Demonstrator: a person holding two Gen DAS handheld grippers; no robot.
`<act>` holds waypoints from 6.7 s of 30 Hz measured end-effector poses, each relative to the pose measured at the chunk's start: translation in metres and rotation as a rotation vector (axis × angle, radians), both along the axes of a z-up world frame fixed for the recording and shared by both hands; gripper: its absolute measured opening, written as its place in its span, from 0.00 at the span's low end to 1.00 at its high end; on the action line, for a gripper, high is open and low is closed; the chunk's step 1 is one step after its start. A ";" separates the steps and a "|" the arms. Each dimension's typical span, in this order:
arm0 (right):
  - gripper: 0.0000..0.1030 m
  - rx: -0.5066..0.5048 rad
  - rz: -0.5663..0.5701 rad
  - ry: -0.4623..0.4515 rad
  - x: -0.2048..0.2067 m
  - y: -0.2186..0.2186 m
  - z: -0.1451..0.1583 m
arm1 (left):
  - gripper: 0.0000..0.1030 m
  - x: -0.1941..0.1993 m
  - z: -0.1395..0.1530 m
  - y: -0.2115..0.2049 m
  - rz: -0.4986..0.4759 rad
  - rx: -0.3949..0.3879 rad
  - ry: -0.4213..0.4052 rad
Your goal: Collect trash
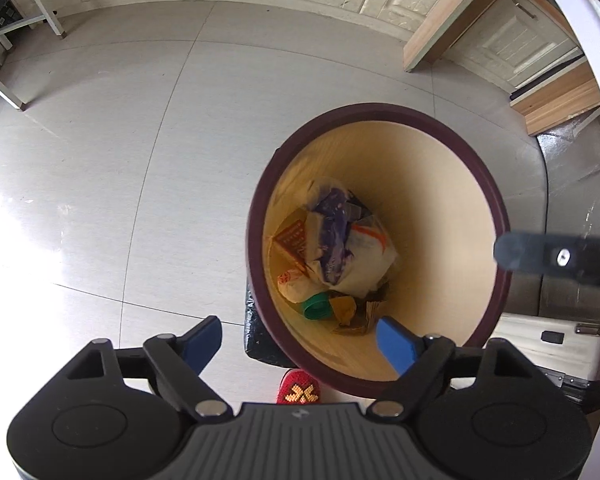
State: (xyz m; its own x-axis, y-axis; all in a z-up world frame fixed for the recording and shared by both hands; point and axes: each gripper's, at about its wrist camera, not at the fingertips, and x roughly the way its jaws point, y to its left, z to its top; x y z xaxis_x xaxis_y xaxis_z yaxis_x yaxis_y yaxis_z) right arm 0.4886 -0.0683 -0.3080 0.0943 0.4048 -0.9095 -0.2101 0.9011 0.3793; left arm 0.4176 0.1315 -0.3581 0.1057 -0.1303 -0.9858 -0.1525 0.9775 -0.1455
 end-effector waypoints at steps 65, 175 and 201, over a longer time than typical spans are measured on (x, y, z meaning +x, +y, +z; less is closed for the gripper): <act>1.00 -0.124 -0.093 -0.429 -0.142 -0.072 0.197 | 1.00 -0.109 0.224 -0.023 -0.040 0.085 -0.508; 0.24 -0.261 -0.467 -0.778 -0.142 -0.420 0.112 | 0.90 0.212 0.157 -0.532 -0.240 -0.430 -0.587; 0.25 -0.257 -0.487 -0.724 -0.122 -0.418 0.119 | 0.54 0.148 0.198 -0.514 -0.384 -0.350 -0.696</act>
